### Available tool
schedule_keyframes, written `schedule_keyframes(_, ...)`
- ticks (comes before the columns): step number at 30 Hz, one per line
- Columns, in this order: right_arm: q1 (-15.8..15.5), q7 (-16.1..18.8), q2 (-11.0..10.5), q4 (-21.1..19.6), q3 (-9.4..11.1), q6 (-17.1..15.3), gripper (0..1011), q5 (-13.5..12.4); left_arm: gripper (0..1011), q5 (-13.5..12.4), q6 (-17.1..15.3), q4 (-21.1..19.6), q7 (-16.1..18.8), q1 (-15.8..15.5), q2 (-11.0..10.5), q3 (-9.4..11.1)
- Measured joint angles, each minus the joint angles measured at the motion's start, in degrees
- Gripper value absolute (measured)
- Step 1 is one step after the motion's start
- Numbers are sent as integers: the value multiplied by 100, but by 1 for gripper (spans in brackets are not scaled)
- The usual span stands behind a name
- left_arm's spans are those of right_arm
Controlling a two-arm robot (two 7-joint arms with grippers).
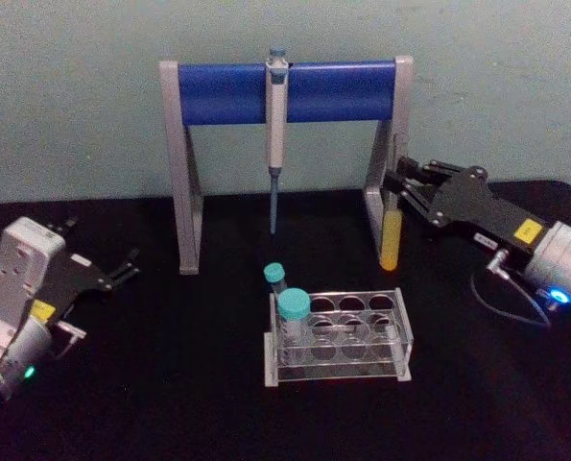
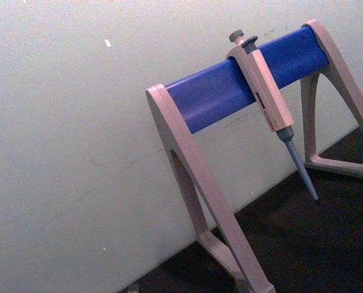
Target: Pick up the test tube from the test tube rack, shake it, then place it back into the test tube rack.
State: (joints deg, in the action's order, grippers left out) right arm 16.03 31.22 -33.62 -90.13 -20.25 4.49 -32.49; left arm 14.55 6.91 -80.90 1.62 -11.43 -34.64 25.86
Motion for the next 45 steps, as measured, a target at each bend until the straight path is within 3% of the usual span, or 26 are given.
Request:
schedule_keyframes(7,208,182,235,228,-88,6,227,13,1001,0,0,0,0,0,0,0)
schedule_keyframes(12,255,392,312,295,-132,32,227,-122,1001,0,0,1,0,0,0,0)
schedule_keyframes(24,143,707,196,258,-203,63,227,-427,1001,0,0,1,0,0,0,0)
schedule_keyframes(34,81,788,198,367,-238,254,227,-485,1001,0,0,0,0,0,0,0)
schedule_keyframes(45,112,805,337,701,-288,455,227,-424,1001,0,0,0,0,0,0,0)
